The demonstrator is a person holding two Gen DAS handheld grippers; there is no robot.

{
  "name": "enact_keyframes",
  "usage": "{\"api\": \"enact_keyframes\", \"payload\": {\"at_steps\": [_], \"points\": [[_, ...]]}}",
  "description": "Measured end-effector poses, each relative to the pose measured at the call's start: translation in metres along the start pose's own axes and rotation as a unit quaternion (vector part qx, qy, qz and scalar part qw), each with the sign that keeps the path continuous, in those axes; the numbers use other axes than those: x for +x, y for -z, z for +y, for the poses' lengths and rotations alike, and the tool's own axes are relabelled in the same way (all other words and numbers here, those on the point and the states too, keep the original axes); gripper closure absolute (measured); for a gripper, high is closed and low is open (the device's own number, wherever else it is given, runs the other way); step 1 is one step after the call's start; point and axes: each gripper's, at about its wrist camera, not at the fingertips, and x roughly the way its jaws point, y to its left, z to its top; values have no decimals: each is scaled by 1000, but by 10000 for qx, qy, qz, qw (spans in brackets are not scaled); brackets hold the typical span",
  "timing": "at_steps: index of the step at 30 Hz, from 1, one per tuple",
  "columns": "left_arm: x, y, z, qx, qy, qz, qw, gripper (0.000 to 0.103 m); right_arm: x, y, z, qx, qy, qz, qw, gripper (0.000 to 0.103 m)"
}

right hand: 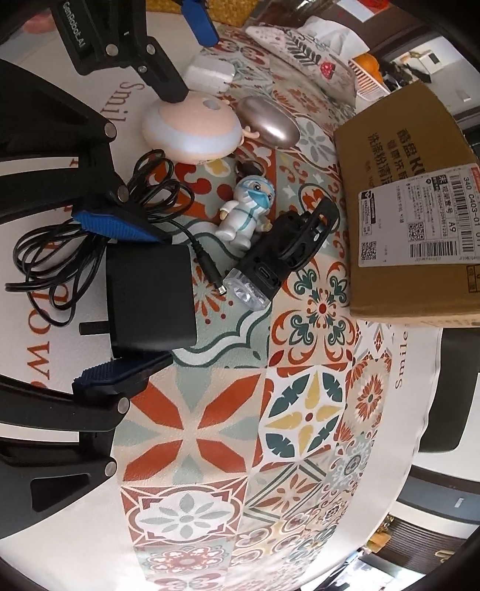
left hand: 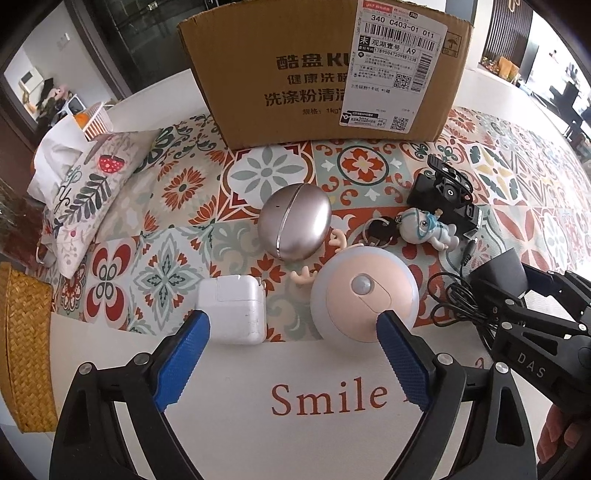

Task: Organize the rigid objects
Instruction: 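Grasp the pink round lamp with the left tool while the right tool grasps the black power adapter, then carry the lamp and adapter into the cardboard box and release both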

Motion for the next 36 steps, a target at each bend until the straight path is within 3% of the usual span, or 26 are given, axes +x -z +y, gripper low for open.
{"api": "enact_keyframes", "payload": {"at_steps": [12,20,36], "points": [[-5,-6,-18,422,469,-48,9980,11,-25,10,-13,342,64,-95,9994,47],[21,-11,-33,517,753,231,9956,23,-30,14,-25,499,301,-84,9983,47],[49,-15,-31,479,821,244,9952,29,-20,11,-20,471,258,15,9986,47]]}}
